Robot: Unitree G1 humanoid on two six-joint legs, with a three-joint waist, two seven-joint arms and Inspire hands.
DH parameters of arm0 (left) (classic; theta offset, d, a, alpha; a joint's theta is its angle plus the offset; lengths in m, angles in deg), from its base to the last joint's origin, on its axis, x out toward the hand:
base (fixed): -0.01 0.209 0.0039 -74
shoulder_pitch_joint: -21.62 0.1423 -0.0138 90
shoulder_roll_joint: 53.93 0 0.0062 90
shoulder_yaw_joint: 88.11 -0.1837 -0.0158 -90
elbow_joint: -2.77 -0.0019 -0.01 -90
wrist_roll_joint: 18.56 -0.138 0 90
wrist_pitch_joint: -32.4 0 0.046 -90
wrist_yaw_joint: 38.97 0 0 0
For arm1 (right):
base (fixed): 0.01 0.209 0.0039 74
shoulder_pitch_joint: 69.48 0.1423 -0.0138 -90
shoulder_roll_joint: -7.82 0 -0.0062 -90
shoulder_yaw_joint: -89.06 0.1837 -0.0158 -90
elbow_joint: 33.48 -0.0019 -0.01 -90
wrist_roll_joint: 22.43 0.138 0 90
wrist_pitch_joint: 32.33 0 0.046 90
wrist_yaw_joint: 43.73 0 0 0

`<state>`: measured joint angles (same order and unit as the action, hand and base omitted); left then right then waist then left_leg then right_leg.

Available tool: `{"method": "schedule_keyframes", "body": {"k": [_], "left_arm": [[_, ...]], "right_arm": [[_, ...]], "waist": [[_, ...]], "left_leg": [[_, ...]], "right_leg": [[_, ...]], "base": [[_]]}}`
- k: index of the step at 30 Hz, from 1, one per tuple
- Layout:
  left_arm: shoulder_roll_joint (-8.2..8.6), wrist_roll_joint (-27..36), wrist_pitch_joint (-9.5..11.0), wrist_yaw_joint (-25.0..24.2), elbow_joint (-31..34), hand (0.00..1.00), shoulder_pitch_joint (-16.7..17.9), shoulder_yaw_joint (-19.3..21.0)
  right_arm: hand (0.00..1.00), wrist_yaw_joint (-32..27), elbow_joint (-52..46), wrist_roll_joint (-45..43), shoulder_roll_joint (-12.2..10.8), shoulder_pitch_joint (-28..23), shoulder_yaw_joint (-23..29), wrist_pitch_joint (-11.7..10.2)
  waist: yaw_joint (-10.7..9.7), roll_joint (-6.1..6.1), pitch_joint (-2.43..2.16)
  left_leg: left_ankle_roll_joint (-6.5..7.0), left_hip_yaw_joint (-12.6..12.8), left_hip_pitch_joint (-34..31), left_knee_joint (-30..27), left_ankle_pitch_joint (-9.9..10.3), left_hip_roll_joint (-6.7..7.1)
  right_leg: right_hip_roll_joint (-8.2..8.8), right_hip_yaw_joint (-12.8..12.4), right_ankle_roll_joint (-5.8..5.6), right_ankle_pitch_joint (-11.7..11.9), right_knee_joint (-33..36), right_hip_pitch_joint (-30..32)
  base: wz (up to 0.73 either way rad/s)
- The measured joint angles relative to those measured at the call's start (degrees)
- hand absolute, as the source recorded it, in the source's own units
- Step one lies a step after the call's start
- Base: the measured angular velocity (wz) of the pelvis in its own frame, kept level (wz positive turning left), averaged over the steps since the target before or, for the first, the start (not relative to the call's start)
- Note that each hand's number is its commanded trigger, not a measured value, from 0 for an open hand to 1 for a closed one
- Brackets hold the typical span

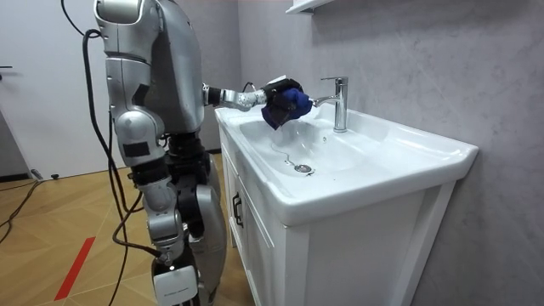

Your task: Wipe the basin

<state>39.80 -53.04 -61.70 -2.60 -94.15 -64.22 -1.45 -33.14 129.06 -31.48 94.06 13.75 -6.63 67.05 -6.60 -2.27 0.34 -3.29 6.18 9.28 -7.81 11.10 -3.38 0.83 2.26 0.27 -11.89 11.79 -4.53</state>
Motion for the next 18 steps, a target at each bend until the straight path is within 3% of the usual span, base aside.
{"method": "schedule_keyframes", "body": {"k": [10, 18], "left_arm": [[-0.47, -0.2, -0.1, 1.0, -0.6, 1.00, 0.0, -2.4], [-0.49, -2.3, -0.2, -0.2, -5.5, 1.00, 0.0, -3.6]], "right_arm": [[0.00, -0.5, 0.4, 0.0, -0.1, 0.6, 0.1, 0.1], [0.00, -0.4, 1.3, -0.1, -0.2, 0.4, 0.1, 0.1]], "waist": [[-1.1, 0.03, 0.02], [-1.3, 0.00, 0.03]], "left_leg": [[0.03, 0.0, 0.3, 0.0, 0.0, -0.01], [0.03, 0.2, 0.6, 0.0, 0.0, -0.01]], "right_leg": [[0.02, 0.1, 0.01, 0.0, 0.0, -0.4], [-0.08, -0.3, -0.02, 0.1, 0.0, -0.5]], "base": [[0.00], [-0.02]]}}
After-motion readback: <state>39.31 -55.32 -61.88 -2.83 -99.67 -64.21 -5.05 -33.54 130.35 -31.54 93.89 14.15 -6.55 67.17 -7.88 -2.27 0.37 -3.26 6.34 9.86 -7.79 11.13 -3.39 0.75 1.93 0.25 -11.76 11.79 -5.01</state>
